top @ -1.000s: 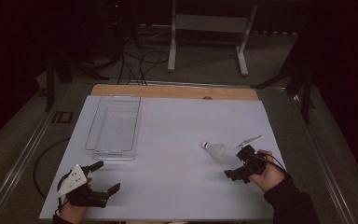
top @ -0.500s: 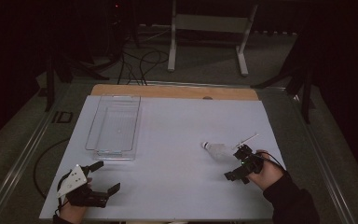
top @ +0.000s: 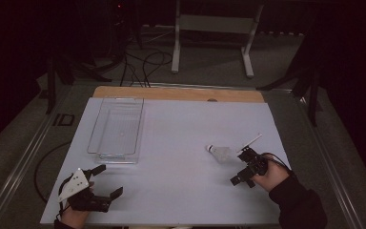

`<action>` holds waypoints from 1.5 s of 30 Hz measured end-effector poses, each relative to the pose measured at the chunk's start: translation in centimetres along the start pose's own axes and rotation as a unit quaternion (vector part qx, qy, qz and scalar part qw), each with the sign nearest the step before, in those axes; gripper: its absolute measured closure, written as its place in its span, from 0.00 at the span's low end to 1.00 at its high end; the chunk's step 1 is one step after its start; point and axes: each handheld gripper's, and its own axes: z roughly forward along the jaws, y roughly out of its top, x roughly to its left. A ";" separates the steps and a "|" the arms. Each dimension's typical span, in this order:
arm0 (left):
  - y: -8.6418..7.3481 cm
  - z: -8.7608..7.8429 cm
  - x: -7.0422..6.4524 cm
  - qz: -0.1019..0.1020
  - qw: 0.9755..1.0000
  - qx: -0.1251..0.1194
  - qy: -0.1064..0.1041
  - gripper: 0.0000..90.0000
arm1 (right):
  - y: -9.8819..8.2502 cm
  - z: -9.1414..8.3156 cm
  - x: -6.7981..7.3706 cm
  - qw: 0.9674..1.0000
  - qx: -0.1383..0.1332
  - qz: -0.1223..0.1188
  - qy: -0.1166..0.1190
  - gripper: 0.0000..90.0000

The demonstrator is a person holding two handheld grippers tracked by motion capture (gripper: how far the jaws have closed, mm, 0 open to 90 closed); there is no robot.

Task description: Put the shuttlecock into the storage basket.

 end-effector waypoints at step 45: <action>0.0 0.0 0.0 -0.002 1.000 0.002 -0.003 0.00 | 2.2 0.7 0.4 0.995 0.038 -0.092 0.027 0.11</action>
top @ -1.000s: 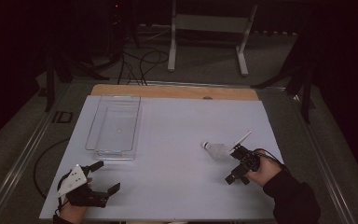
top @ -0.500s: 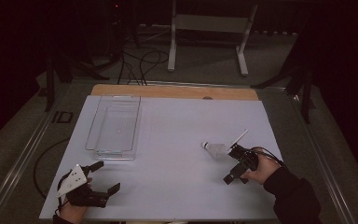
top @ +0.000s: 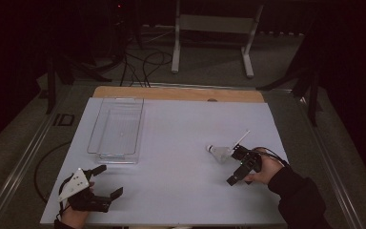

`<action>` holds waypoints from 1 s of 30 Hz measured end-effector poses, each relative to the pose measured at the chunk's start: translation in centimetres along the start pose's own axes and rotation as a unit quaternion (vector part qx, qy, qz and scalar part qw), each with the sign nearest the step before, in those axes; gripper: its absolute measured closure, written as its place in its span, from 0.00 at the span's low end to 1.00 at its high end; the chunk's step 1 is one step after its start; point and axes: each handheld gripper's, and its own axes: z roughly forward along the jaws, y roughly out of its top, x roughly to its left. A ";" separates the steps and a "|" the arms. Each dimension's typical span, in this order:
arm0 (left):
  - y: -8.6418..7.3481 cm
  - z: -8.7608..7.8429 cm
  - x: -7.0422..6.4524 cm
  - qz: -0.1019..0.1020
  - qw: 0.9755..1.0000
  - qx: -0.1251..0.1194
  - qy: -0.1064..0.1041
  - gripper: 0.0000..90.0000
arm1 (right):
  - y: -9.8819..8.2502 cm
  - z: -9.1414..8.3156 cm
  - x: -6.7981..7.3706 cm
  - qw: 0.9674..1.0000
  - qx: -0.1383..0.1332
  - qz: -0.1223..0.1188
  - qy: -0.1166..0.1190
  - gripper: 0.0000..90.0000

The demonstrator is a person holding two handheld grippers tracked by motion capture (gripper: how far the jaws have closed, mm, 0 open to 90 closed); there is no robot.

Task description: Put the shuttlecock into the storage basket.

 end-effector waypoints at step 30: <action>0.0 0.0 0.0 0.000 1.000 0.000 -0.002 0.00 | 3.0 -0.7 -0.1 0.999 -0.034 0.003 -0.027 0.19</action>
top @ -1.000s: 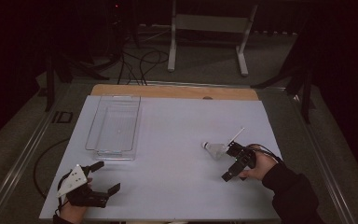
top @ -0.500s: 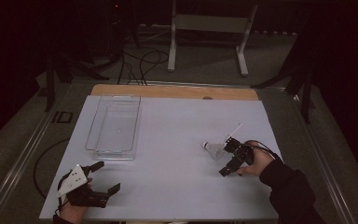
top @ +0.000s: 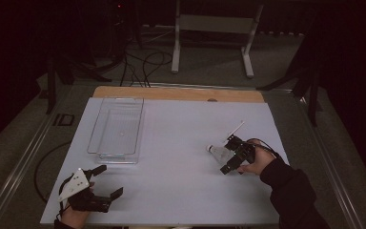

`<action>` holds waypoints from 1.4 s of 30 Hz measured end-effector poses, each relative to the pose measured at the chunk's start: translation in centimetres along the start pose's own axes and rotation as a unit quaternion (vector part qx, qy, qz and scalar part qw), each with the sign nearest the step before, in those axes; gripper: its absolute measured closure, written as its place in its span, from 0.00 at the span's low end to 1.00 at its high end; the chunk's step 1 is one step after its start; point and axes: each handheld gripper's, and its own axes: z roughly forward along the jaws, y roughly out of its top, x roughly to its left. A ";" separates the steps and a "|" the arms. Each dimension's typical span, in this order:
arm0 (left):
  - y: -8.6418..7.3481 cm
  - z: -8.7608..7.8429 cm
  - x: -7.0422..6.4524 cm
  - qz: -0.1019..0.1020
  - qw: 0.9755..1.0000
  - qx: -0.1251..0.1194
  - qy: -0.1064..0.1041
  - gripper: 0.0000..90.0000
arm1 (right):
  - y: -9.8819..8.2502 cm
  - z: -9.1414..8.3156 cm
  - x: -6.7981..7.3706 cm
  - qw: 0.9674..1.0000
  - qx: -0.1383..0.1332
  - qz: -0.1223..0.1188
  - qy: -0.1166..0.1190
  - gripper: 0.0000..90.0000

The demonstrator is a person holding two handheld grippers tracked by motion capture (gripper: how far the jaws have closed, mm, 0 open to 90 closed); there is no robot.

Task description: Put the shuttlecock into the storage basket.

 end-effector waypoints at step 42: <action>0.0 0.1 0.0 0.001 1.000 0.002 -0.004 0.00 | 3.7 3.1 -0.1 0.999 -0.002 0.026 -0.032 0.64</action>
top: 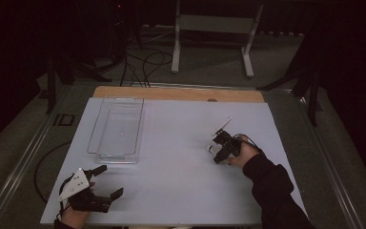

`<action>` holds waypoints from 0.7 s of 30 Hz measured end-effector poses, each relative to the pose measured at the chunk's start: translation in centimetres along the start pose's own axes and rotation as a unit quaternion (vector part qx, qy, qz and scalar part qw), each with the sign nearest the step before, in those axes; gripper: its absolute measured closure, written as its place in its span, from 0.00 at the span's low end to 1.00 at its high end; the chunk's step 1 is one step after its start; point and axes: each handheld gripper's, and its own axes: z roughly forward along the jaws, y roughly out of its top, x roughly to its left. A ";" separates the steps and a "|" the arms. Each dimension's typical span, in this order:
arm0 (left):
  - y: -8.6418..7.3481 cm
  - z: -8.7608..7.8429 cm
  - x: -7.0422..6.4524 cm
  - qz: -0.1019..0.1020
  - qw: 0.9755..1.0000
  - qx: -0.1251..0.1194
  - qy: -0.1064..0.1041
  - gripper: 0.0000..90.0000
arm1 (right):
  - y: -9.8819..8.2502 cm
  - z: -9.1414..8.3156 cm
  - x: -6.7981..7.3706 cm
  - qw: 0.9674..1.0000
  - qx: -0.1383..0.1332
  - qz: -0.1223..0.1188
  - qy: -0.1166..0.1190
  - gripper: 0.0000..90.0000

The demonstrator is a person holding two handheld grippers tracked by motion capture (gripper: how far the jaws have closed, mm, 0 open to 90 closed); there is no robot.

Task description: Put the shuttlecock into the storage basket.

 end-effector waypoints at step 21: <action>0.0 0.1 0.0 -0.001 1.000 0.003 -0.003 0.00 | 0.5 0.4 -0.2 1.000 0.017 -0.009 -0.001 0.89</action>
